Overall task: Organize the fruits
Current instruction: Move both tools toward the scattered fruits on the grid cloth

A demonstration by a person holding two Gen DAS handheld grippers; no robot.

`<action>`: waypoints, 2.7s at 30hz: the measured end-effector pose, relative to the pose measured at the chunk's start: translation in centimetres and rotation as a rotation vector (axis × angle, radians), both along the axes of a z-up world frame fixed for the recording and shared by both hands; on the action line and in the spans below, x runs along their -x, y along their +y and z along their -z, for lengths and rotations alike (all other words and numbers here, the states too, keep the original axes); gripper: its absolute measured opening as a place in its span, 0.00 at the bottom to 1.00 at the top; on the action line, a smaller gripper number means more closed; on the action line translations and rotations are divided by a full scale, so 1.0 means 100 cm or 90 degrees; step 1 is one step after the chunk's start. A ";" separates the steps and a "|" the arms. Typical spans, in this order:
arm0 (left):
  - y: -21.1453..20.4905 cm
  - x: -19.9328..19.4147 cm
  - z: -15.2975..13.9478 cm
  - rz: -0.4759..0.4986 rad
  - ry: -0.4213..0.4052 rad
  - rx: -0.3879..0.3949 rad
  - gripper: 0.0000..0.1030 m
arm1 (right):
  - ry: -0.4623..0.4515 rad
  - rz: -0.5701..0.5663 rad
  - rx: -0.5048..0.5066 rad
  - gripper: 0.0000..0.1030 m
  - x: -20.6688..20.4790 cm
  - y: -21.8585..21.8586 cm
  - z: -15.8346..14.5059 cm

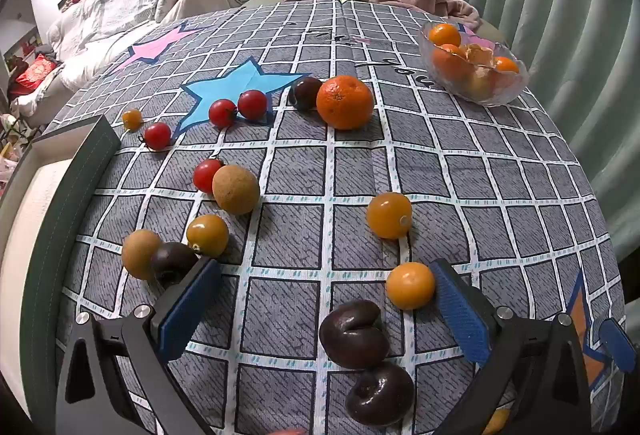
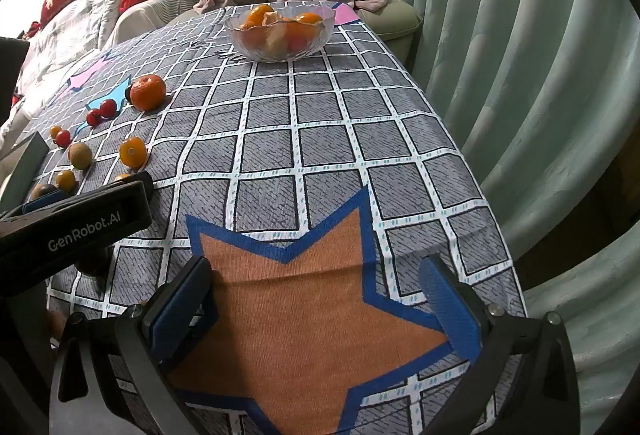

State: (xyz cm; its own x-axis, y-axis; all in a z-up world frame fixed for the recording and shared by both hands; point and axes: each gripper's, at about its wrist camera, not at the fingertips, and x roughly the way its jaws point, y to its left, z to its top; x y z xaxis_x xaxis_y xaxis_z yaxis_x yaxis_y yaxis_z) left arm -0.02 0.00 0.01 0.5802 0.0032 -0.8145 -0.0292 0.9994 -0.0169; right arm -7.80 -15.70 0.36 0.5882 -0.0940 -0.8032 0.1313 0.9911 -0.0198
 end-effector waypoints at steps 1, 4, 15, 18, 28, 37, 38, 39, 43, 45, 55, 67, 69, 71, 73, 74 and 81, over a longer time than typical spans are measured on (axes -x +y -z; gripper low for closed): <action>0.000 0.000 0.000 0.000 0.001 -0.001 1.00 | 0.000 0.000 0.000 1.00 0.000 0.000 0.000; 0.001 0.002 0.000 0.012 0.006 -0.003 1.00 | 0.001 0.000 0.000 1.00 0.000 0.000 0.000; 0.018 0.044 -0.031 0.078 -0.007 -0.030 1.00 | 0.010 -0.012 -0.036 1.00 0.010 0.001 -0.009; 0.029 0.052 -0.040 0.088 0.004 -0.029 1.00 | 0.002 -0.016 -0.041 1.00 0.017 0.005 -0.018; 0.065 0.097 -0.043 0.086 0.024 -0.038 1.00 | 0.012 -0.090 -0.066 1.00 0.038 0.038 -0.040; 0.087 0.128 -0.039 0.077 0.033 -0.049 1.00 | 0.017 -0.118 -0.075 1.00 0.050 0.055 -0.047; 0.089 0.129 -0.038 0.076 0.036 -0.046 1.00 | 0.018 -0.120 -0.074 1.00 0.050 0.056 -0.048; 0.090 0.131 -0.037 0.074 0.040 -0.043 1.00 | 0.019 -0.121 -0.074 1.00 0.051 0.057 -0.048; 0.092 0.134 -0.036 0.069 0.048 -0.043 1.00 | 0.025 -0.124 -0.074 1.00 0.054 0.058 -0.047; 0.093 0.136 -0.036 0.068 0.049 -0.040 1.00 | 0.029 -0.125 -0.075 1.00 0.056 0.059 -0.046; 0.096 0.141 -0.037 0.066 0.054 -0.039 1.00 | 0.038 -0.131 -0.075 1.00 0.059 0.062 -0.043; 0.098 0.136 -0.034 0.058 0.066 -0.039 1.00 | 0.047 -0.125 -0.082 1.00 0.058 0.059 -0.036; 0.097 0.136 -0.034 0.058 0.067 -0.041 1.00 | 0.048 -0.124 -0.082 1.00 0.058 0.059 -0.036; 0.097 0.135 -0.033 0.059 0.067 -0.042 1.00 | 0.048 -0.123 -0.084 1.00 0.057 0.058 -0.035; 0.096 0.135 -0.033 0.059 0.068 -0.043 1.00 | 0.049 -0.121 -0.084 1.00 0.057 0.057 -0.034; 0.095 0.134 -0.033 0.059 0.068 -0.044 1.00 | 0.049 -0.121 -0.085 1.00 0.057 0.057 -0.034; 0.096 0.127 -0.032 0.055 0.068 -0.047 1.00 | 0.054 -0.117 -0.089 1.00 0.056 0.055 -0.030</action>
